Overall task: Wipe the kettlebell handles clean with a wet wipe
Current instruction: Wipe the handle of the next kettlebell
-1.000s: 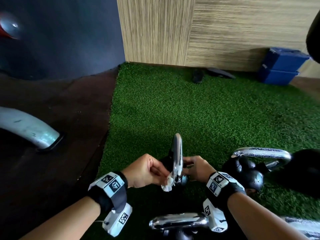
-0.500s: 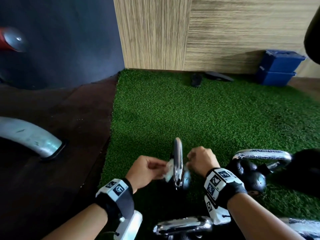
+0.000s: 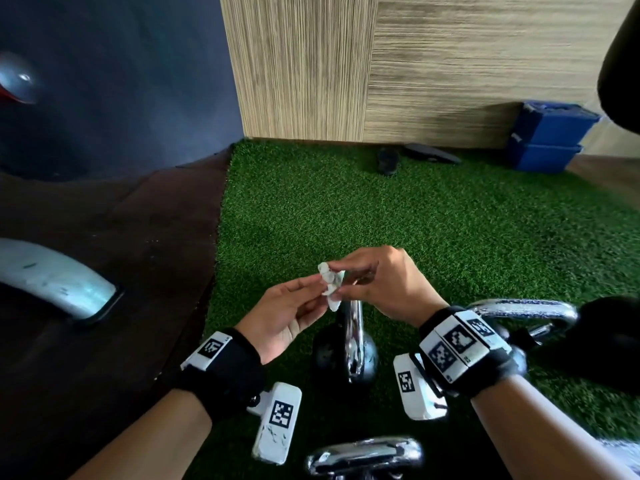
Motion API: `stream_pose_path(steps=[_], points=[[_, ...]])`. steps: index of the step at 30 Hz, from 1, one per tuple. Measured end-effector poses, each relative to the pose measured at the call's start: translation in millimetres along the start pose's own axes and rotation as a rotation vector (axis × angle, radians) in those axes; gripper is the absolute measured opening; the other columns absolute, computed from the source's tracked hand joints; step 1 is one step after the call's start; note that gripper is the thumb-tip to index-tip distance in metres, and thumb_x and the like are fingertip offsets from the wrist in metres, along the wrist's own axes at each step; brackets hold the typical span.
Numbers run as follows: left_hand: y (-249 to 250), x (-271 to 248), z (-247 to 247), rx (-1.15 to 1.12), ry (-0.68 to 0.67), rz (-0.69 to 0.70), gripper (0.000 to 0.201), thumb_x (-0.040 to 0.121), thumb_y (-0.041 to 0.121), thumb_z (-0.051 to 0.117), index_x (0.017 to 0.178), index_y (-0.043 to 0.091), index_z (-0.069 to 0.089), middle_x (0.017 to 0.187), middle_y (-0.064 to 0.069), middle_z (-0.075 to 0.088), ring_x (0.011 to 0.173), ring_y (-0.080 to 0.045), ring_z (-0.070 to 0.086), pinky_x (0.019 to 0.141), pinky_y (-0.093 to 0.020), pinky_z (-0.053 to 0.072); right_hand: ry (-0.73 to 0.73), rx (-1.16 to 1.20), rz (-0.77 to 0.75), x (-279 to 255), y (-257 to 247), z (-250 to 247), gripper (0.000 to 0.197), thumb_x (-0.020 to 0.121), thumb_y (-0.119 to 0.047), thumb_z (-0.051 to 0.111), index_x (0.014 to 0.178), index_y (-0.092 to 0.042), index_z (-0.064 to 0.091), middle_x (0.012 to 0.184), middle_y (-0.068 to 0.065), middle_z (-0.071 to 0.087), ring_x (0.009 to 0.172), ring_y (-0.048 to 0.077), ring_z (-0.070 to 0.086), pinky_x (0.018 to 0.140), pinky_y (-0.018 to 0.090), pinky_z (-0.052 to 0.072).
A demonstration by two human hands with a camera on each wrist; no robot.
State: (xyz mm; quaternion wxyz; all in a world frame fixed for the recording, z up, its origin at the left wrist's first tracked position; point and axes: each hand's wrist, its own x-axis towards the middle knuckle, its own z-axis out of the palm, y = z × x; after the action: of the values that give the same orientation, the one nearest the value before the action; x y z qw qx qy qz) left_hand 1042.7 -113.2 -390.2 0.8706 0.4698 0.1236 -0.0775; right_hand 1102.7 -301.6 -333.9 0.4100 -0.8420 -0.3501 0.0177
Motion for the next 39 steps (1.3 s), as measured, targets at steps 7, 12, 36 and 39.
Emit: stream_pose_path(steps=[7, 12, 36, 39], points=[[-9, 0, -2, 0.106, -0.014, 0.055, 0.036, 0.083, 0.04, 0.077, 0.112, 0.02, 0.079, 0.104, 0.002, 0.077, 0.072, -0.002, 0.066, 0.064, -0.017, 0.055, 0.14, -0.021, 0.0, -5, 2, 11, 0.033, 0.078, -0.023, 0.084, 0.109, -0.019, 0.076, 0.084, -0.025, 0.067, 0.062, -0.012, 0.062, 0.05, 0.006, 0.044], [-16, 8, -18, 0.817, 0.02, 0.071, 0.063, 0.09, 0.002, 0.068, 0.143, 0.034, 0.052, 0.133, 0.002, 0.063, 0.106, -0.012, 0.066, 0.081, -0.028, 0.056, 0.244, 0.029, 0.175, -6, 23, 3, 0.022, 0.083, -0.016, 0.079, 0.104, -0.015, 0.077, 0.09, -0.007, 0.076, 0.07, 0.009, 0.071, 0.061, 0.026, 0.06], [-110, 33, -32, 1.508, -0.2, 0.512, 0.125, 0.068, 0.052, 0.083, 0.158, -0.001, 0.014, 0.158, -0.011, 0.027, 0.148, -0.023, 0.028, 0.123, -0.035, 0.025, 0.104, 0.353, 0.685, 11, 114, 55, 0.018, 0.082, -0.001, 0.077, 0.078, -0.018, 0.078, 0.075, 0.002, 0.077, 0.067, 0.014, 0.074, 0.064, 0.027, 0.061], [-111, 31, -31, 1.525, -0.175, 0.461, 0.131, 0.067, 0.052, 0.085, 0.159, 0.0, 0.008, 0.159, -0.012, 0.025, 0.148, -0.025, 0.026, 0.123, -0.035, 0.024, 0.168, 0.397, 0.59, 11, 116, 54, 0.026, 0.084, -0.005, 0.077, 0.075, -0.029, 0.08, 0.077, 0.0, 0.078, 0.073, 0.017, 0.076, 0.066, 0.027, 0.061]])
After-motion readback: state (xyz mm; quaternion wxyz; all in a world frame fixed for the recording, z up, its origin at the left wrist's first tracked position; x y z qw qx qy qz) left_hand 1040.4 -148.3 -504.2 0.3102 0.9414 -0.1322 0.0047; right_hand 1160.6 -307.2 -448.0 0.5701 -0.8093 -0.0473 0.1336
